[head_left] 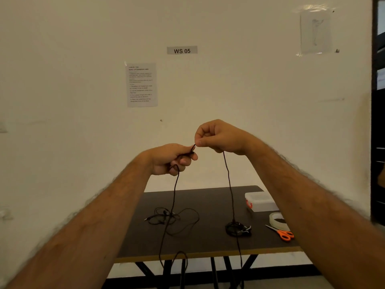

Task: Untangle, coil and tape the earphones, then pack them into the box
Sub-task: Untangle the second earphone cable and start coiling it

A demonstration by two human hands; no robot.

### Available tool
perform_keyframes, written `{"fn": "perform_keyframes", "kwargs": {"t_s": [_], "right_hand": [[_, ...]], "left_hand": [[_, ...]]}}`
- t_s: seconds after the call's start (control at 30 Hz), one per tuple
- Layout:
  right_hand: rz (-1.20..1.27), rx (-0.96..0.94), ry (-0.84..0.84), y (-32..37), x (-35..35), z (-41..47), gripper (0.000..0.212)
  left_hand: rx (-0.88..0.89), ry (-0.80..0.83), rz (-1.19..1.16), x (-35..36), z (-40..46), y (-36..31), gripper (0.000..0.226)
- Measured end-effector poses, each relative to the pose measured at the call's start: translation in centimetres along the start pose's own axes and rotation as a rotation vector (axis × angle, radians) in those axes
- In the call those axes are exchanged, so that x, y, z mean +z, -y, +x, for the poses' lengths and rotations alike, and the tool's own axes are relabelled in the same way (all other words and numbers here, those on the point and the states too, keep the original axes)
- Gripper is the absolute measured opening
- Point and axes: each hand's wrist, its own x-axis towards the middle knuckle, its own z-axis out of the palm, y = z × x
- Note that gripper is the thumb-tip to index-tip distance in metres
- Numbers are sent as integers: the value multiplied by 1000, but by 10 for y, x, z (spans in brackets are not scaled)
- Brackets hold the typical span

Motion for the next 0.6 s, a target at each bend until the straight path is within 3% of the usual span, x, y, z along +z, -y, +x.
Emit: {"fn": "perform_keyframes", "kwargs": {"t_s": [0.1,0.27,0.6], "right_hand": [[59,-25,-33,2,-1,-1,10],[20,17,-117,-3,-12,-3,11],[-10,76,5,-9,3,-2,11]], "left_hand": [[-37,59,-110,-2,2,5,37],[123,-54,-290,-12,0,13,28],[254,-215,59,-3,5,10,25]]}}
